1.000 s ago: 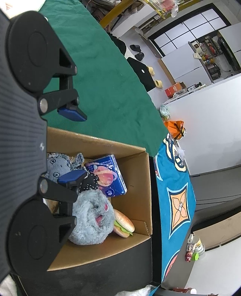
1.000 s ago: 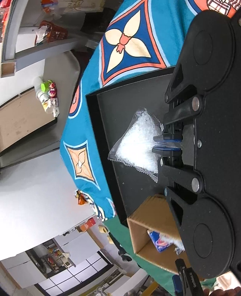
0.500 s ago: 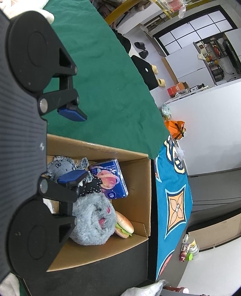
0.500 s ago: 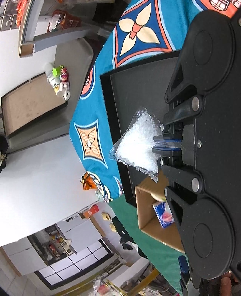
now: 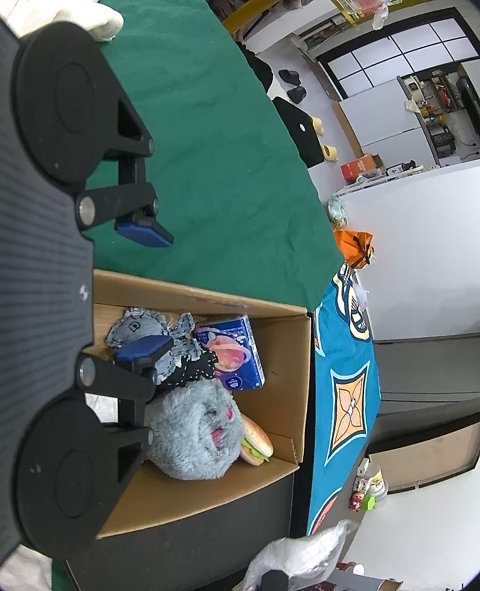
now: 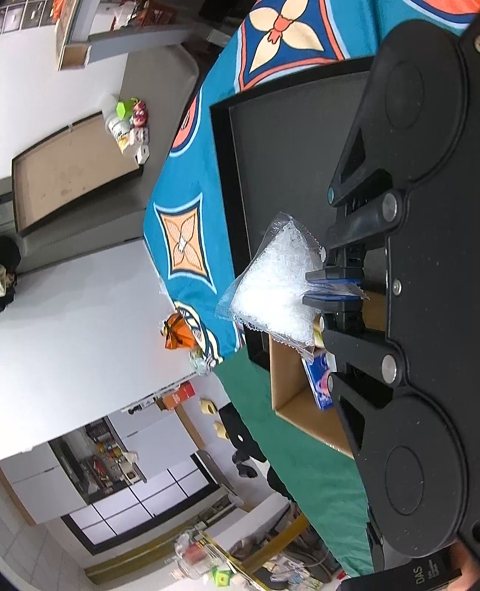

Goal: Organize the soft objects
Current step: 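Lift the clear bag with the right tool and drop it into the box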

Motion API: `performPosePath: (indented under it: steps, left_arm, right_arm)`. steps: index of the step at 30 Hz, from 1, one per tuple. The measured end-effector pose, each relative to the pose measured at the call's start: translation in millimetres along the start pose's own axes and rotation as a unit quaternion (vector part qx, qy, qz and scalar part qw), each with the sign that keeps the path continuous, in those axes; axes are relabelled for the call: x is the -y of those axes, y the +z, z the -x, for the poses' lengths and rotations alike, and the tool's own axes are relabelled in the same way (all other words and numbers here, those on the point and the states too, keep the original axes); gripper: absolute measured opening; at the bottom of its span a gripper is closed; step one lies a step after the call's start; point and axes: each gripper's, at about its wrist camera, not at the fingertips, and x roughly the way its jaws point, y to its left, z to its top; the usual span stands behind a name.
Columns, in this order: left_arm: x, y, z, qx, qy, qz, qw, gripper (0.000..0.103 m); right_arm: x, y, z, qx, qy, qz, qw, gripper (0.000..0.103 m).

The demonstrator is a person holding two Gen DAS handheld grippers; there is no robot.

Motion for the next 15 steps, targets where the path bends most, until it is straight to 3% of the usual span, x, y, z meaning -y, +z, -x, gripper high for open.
performPosePath:
  steps: [15]
  left_arm:
    - [-14.6, -13.1, 2.1, -0.01, -0.027, 0.018, 0.9994, 0.026]
  right_arm:
    - [-45.2, -8.5, -3.0, -0.009, 0.04, 0.03, 0.999, 0.005]
